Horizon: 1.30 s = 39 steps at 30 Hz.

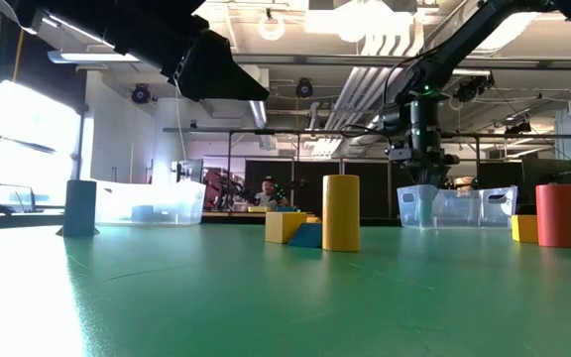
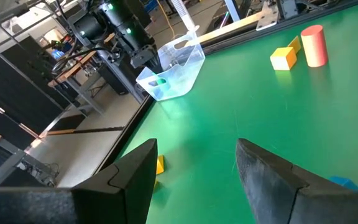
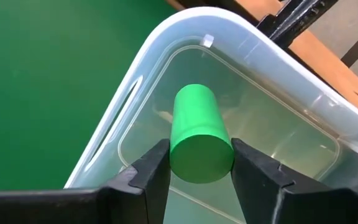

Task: Sort blocks by size
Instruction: Put the green cylindrical block into the top right transparent bin, then put the yellow triangle block into the bottom transparent bin

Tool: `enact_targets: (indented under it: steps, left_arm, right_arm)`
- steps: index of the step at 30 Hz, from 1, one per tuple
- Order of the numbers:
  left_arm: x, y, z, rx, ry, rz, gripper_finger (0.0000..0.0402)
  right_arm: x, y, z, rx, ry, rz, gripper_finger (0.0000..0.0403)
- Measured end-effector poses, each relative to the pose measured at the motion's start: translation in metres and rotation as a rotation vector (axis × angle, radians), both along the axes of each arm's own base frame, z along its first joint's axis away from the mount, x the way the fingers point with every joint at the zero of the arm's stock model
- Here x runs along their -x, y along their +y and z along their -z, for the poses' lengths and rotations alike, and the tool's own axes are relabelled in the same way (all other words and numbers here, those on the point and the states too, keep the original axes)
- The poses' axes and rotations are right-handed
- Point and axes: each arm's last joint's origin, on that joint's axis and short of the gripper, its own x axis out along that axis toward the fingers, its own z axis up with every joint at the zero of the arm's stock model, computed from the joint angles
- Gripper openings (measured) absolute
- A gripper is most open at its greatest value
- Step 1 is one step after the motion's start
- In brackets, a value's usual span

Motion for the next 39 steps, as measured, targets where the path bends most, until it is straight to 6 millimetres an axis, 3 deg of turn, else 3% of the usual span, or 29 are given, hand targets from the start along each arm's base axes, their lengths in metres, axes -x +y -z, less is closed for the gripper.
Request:
enact_targets:
  steps: [5, 13, 17, 25, 32, 39]
  left_arm:
    - [0.0, 0.0, 0.0, 0.0, 0.0, 0.0, 0.0204]
    - [0.0, 0.0, 0.0, 0.0, 0.0, 0.0, 0.0204]
    - [0.0, 0.0, 0.0, 0.0, 0.0, 0.0, 0.0204]
    - [0.0, 0.0, 0.0, 0.01, -0.007, -0.003, 0.0204]
    - [0.0, 0.0, 0.0, 0.037, -0.027, -0.01, 0.0204]
    - [0.001, -0.001, 0.001, 0.062, -0.031, -0.016, 0.0204]
  right_arm:
    - [0.0, 0.0, 0.0, 0.004, -0.002, -0.012, 0.0156]
    - [-0.001, -0.001, 0.0, 0.014, -0.004, -0.014, 0.0215]
    - [0.0, -0.001, -0.002, 0.022, -0.008, -0.018, 0.0226]
    - [0.011, 0.014, -0.046, 0.16, -0.006, -0.03, 0.0226]
    - [0.015, 0.052, -0.092, 0.291, -0.088, -0.104, 0.0226]
    - [0.013, 0.123, -0.095, 0.407, -0.223, -0.244, 0.0226]
